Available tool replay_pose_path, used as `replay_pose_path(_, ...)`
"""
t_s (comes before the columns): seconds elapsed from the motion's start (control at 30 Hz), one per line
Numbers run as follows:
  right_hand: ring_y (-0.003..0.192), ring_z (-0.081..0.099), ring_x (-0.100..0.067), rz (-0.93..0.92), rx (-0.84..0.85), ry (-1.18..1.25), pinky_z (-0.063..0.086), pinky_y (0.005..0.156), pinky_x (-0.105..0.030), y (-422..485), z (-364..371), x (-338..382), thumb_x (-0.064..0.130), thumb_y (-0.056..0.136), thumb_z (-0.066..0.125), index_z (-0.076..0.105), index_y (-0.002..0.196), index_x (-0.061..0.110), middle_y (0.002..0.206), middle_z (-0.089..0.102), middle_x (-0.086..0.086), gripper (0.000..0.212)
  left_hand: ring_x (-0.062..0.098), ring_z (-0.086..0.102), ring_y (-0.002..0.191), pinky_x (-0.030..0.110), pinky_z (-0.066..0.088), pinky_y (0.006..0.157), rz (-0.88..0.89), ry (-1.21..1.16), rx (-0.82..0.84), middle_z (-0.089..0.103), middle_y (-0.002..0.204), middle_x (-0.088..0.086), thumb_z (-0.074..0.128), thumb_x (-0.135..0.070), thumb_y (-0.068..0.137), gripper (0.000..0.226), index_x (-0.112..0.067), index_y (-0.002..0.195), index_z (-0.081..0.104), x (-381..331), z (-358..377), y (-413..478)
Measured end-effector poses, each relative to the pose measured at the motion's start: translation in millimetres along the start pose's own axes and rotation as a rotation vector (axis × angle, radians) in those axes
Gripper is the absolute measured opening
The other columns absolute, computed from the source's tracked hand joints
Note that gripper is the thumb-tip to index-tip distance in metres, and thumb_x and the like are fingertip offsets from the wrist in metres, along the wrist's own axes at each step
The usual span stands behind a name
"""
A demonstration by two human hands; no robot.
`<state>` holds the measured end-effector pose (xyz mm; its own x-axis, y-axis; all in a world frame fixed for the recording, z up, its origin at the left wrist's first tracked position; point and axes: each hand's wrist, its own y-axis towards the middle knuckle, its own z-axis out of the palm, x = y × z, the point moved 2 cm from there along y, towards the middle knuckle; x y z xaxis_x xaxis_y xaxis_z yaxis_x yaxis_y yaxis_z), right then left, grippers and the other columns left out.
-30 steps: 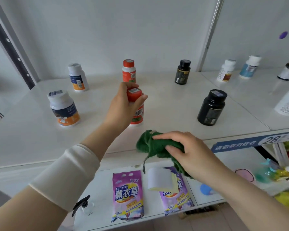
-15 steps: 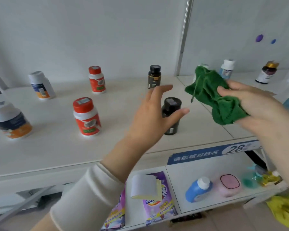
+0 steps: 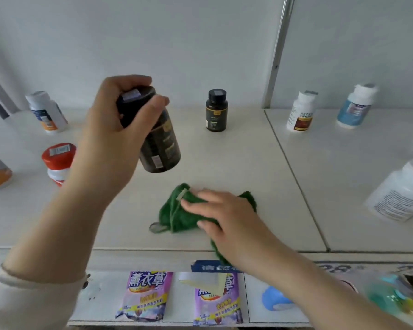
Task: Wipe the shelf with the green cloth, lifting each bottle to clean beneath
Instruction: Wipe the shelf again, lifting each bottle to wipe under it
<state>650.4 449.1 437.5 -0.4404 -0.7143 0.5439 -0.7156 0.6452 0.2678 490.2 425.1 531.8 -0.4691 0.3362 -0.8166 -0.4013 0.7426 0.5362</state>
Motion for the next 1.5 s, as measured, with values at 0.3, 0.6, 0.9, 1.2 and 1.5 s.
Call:
replay_pose_path(0.3, 0.142, 0.014, -0.021, 0.289, -0.024, -0.350, 0.018, 0.109, -0.033, 37.1, -49.8, -78.9, 0.022, 0.096, 0.039, 0.034, 0.139, 0.029, 0.150, 0.028, 0.006, 0.044, 0.021, 0.064, 0.101, 0.046, 0.049, 0.092, -0.042, -0.018, -0.006, 0.065, 0.108, 0.005, 0.058, -0.048, 0.070, 0.027, -0.039, 0.095, 0.054, -2.5, -7.7, 1.5)
replay_pose_path(0.6, 0.138, 0.010, 0.001, -0.206, 0.121, 0.022, -0.009, 0.106, -0.006, 18.3, 30.1, 17.8, 0.019, 0.093, 0.045, 0.042, 0.134, 0.029, 0.149, 0.029, 0.012, 0.043, 0.006, 0.064, 0.098, 0.028, 0.051, 0.088, -0.010, 0.006, -0.033, 0.066, 0.106, -0.002, 0.054, -0.045, 0.074, 0.025, -0.036, 0.097, 0.051, -10.5, -23.4, 12.9)
replay_pose_path(0.9, 0.139, 0.017, -0.019, 0.088, 0.094, -0.261, 0.012, 0.112, -0.029, 122.9, 0.6, -45.3, 0.021, 0.097, 0.037, 0.035, 0.139, 0.026, 0.151, 0.027, 0.008, 0.042, 0.011, 0.063, 0.100, 0.038, 0.050, 0.092, -0.051, -0.014, -0.041, 0.067, 0.106, 0.000, 0.057, -0.045, 0.072, 0.025, -0.037, 0.095, 0.053, -1.7, -42.7, 16.4)
replay_pose_path(1.2, 0.115, 0.042, -0.023, -0.369, 0.264, -0.119, 0.023, 0.098, -0.031, 65.2, 41.6, 25.7, 0.015, 0.090, 0.047, 0.053, 0.127, 0.025, 0.140, 0.046, 0.003, 0.039, 0.014, 0.062, 0.102, 0.038, 0.049, 0.093, -0.079, -0.036, -0.007, 0.065, 0.109, 0.003, 0.057, -0.037, 0.076, 0.020, -0.034, 0.095, 0.051, -0.9, -42.0, 10.5)
replay_pose_path(1.5, 0.127, 0.026, -0.022, 0.271, 0.047, -0.323, 0.019, 0.103, -0.028, 57.0, -49.2, -81.6, 0.021, 0.096, 0.038, 0.029, 0.138, 0.036, 0.148, 0.027, 0.013, 0.045, 0.005, 0.059, 0.103, 0.020, 0.048, 0.087, -0.183, -0.035, 0.211, 0.064, 0.109, -0.008, 0.057, -0.037, 0.080, 0.028, -0.032, 0.106, 0.048, 18.3, 3.5, -27.2)
